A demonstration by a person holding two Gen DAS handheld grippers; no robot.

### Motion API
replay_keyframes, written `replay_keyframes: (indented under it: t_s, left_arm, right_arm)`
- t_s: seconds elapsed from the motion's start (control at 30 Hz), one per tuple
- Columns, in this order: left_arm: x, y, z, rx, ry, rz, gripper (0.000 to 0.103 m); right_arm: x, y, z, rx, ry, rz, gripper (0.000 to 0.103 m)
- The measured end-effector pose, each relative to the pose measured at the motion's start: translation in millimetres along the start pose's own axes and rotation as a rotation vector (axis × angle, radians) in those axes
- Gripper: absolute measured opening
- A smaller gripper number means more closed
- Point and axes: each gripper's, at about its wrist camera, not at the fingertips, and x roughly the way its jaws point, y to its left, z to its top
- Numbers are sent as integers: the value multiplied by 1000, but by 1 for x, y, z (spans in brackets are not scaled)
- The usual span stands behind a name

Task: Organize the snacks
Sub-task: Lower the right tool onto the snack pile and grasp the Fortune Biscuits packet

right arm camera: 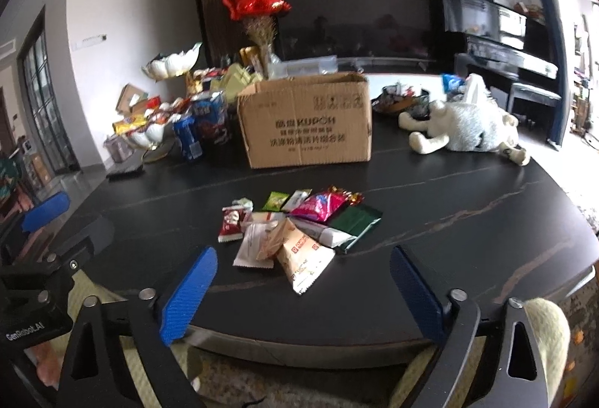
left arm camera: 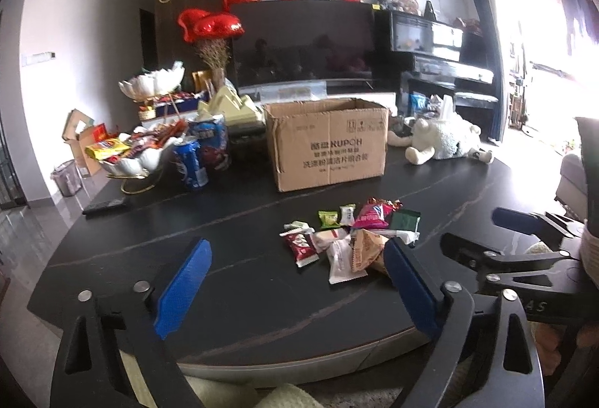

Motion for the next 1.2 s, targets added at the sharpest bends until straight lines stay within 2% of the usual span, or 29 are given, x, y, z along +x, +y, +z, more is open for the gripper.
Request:
replay_keyframes:
  t_s: [0.3, 0.47, 0.63, 0.7, 0.9, 1.2]
  left_arm:
    - [43, -6, -4, 15, 67, -62, 74]
    - [69, -7, -6, 8, 116, -106, 64]
    - [94, -11, -10, 13, 158, -146, 51]
    - [105, -12, -12, 11, 182, -161, 47]
    - [127, -14, -22, -4, 226, -210, 39]
    - [150, -13, -32, -19, 261, -231, 30]
  right_arm:
    - [44, 4, 7, -141, 58, 66, 77]
    - [73, 5, 5, -216, 117, 115, 69]
    - [96, 4, 3, -282, 154, 139, 66]
    - [103, 3, 2, -290, 165, 149, 63]
    - [119, 2, -2, -288, 188, 192, 62]
    - [136, 0, -6, -287, 228, 203, 60]
